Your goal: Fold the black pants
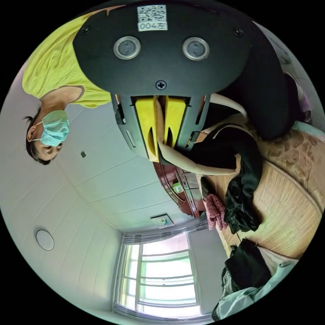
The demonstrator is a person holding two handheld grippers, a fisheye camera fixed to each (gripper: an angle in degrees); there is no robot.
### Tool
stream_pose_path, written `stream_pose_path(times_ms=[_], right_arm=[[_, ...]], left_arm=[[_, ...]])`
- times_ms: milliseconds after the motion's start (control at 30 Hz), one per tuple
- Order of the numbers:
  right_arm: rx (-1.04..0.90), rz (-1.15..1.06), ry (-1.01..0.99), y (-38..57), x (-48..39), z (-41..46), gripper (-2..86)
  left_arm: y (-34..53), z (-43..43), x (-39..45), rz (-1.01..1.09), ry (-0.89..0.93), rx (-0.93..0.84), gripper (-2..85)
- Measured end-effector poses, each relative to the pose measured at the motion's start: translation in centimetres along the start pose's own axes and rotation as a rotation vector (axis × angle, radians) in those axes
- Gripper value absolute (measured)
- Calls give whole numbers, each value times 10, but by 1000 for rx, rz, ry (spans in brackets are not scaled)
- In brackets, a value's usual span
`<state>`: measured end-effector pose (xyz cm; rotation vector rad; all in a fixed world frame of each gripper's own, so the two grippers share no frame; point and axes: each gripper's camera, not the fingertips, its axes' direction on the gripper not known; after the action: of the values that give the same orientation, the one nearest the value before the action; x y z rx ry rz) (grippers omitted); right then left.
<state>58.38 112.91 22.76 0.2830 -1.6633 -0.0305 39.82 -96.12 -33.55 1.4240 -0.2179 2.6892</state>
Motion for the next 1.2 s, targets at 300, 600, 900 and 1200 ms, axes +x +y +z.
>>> stream_pose_path(times_ms=[300, 600, 900, 1200], right_arm=[[654, -391, 87, -85, -160, -259, 49], [626, -562, 421, -72, -162, -240, 49], [152, -264, 455, -44, 32, -22, 52], [89, -236, 456, -55, 82, 69, 57]], left_arm=[[-60, 198, 24, 206, 140, -294, 49], [-81, 415, -48, 336, -104, -452, 52], [-145, 460, -186, 269, -770, -502, 108], [-205, 528, -260, 176, -575, -932, 140]])
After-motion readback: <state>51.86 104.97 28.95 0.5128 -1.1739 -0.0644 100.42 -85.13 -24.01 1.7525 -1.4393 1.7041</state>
